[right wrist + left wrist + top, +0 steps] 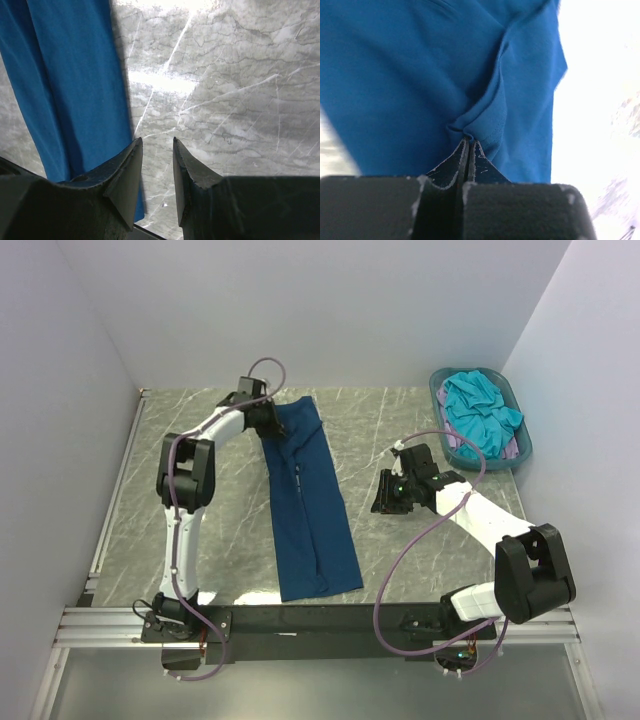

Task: Fold and stack the t-shirts
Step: Fold the tshirt

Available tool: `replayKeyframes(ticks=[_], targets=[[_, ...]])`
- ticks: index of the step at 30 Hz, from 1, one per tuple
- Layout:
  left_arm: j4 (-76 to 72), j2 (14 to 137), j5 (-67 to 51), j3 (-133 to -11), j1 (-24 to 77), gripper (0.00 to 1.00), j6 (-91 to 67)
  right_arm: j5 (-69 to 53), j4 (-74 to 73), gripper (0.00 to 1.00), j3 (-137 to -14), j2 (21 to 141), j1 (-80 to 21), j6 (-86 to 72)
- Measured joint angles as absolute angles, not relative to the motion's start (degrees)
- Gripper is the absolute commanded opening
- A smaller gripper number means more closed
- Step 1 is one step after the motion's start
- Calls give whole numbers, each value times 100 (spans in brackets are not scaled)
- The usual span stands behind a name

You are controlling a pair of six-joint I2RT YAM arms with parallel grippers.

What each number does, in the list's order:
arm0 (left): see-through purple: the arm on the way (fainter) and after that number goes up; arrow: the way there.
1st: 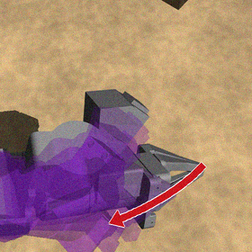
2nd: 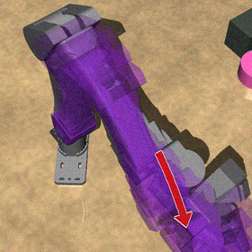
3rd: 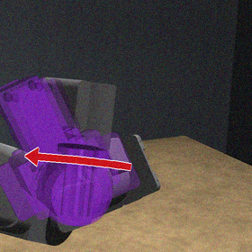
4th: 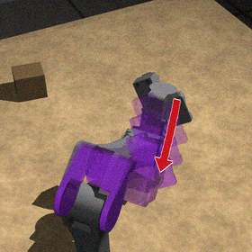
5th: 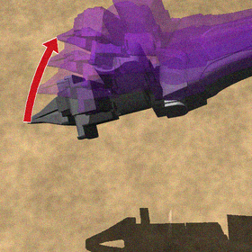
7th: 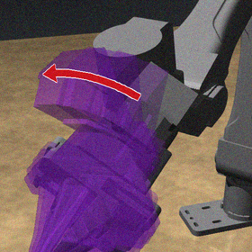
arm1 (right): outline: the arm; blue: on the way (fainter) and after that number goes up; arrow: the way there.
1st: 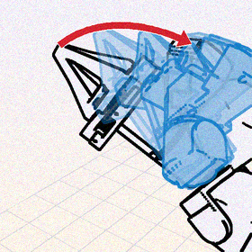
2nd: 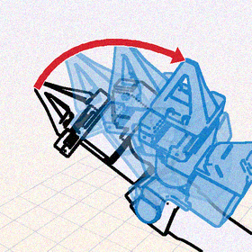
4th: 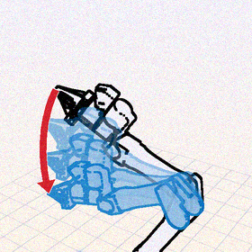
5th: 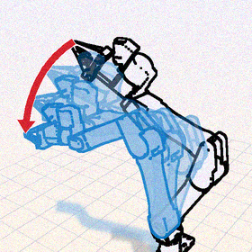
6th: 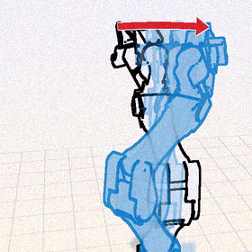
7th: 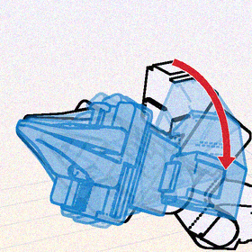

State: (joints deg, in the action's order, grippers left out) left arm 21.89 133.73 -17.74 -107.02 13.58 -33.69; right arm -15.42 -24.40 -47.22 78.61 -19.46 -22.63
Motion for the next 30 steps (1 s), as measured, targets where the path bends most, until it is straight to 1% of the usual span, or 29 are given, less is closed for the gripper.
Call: replayKeyframes(ticks=[8, 13, 21, 24, 26, 30], targets=[[2368, 13373, -1492, -10945, 2086, 10, -3081, -1461, -2440, 38, -4720, 7863, -1946, -2261], [2392, 13373, -1468, -11083, 2377, 11, -3063, -1441, -2432, 38, -4718, 7865, -1946, -2261], [2298, 13382, -1632, -11216, 2456, 11, -3221, -1393, -2381, 38, -4718, 7876, -1946, -2268], [2161, 13408, -1789, -11201, 2515, 17, -3395, -1398, -2335, 38, -4718, 7918, -1946, -2290], [2053, 13445, -1885, -11181, 2567, 24, -3520, -1402, -2309, 38, -4720, 7955, -1946, -2311], [1911, 13594, -2075, -11181, 2676, 29, -3715, -1444, -2252, 39, -4733, 8071, -1946, -2351]])
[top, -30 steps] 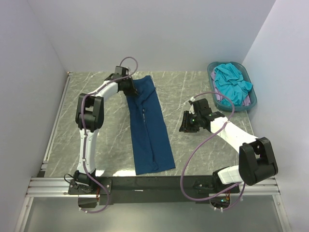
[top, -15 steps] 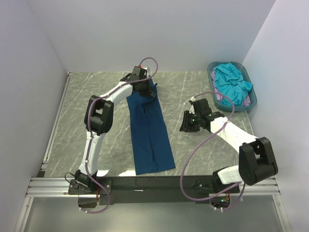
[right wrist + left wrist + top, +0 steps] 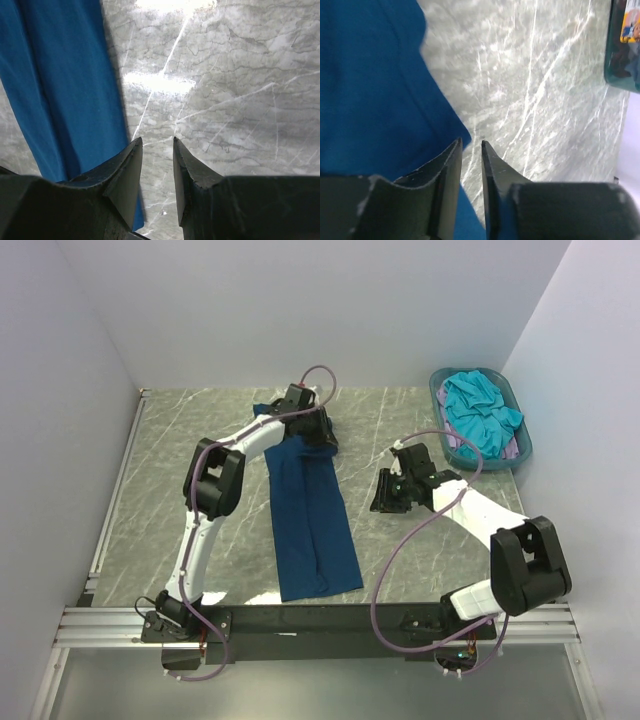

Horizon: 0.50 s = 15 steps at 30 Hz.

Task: Fold and stack the t-shirts
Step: Fold the tshirt

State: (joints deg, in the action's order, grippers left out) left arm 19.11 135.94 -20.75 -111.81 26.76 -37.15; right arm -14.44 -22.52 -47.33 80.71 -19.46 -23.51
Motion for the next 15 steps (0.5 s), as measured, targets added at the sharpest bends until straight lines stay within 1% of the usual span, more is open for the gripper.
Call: replayKeyframes(ticks=[4, 6, 10, 11, 13, 14, 15], targets=[[1909, 13677, -2294, -11177, 2727, 34, -3879, -1483, -2187, 39, -4790, 8180, -1946, -2381], [1861, 13670, -2423, -11177, 2738, 39, -3964, -1516, -2165, 39, -4840, 8237, -1946, -2388], [1822, 13496, -2434, -11004, 2722, 41, -4060, -1688, -2137, 38, -4991, 8366, -1946, -2370], [1828, 13367, -2401, -10855, 2705, 40, -4095, -1750, -2139, 38, -5041, 8394, -1951, -2366], [1896, 13047, -2314, -10584, 2659, 37, -4123, -1876, -2130, 38, -5157, 8464, -1979, -2357], [1953, 12868, -2237, -10455, 2628, 31, -4125, -1929, -2112, 38, -5227, 8514, -2005, -2351], [1990, 12654, -2102, -10322, 2591, 28, -4130, -1962, -2117, 37, -5304, 8569, -2047, -2353]])
